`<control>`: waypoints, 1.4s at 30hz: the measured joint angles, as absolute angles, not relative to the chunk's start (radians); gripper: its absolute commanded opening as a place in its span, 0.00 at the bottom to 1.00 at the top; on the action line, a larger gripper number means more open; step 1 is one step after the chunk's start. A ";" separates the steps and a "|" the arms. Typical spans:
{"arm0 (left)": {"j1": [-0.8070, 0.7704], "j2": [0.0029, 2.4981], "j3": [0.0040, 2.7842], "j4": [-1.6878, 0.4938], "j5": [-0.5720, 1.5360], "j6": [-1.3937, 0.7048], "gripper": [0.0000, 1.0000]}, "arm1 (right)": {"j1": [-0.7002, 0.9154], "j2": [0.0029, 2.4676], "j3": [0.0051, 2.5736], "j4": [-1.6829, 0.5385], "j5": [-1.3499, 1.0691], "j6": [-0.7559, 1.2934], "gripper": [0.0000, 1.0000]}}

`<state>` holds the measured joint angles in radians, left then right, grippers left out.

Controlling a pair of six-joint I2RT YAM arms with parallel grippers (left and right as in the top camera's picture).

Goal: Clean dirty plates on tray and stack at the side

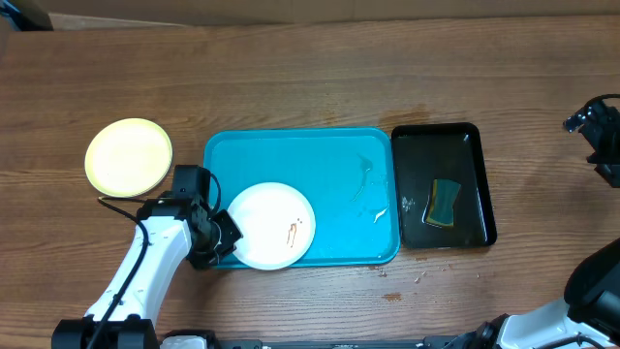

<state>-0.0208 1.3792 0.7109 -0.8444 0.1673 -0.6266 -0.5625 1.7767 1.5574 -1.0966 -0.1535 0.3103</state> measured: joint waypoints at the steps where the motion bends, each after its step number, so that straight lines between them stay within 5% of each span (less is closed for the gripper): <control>1: -0.028 1.379 0.710 -0.821 0.169 -0.627 0.04 | -0.562 1.777 1.557 -1.097 -0.154 0.310 1.00; 11: -0.142 1.379 0.709 -0.573 0.167 -0.630 0.07 | -0.562 1.777 1.558 -1.097 -0.154 0.311 1.00; 16: -0.193 1.379 0.708 -0.485 0.144 -0.652 0.19 | -0.562 1.777 1.558 -1.097 -0.154 0.310 1.00; 18: -0.207 1.380 0.708 -0.467 0.139 -0.654 0.35 | -0.562 1.777 1.558 -1.097 -0.153 0.310 1.00; 20: -0.217 1.382 0.708 -0.466 0.136 -0.649 0.63 | -0.562 1.777 1.558 -1.097 -0.154 0.310 1.00; 24: -0.223 1.388 0.718 -0.486 0.134 -0.555 0.75 | -0.562 1.777 1.557 -1.097 -0.154 0.310 1.00; 36: -0.200 1.563 1.302 -0.833 0.043 -0.201 0.73 | -0.562 1.777 1.558 -1.097 -0.154 0.310 1.00; 42: -0.200 1.771 1.344 -0.926 0.056 -0.119 0.67 | -0.562 1.777 1.558 -1.097 -0.154 0.310 1.00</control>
<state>-0.2005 1.7714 1.3441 -0.9257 0.0555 -0.1192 -0.5625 1.7767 1.5578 -1.0966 -0.1539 0.3103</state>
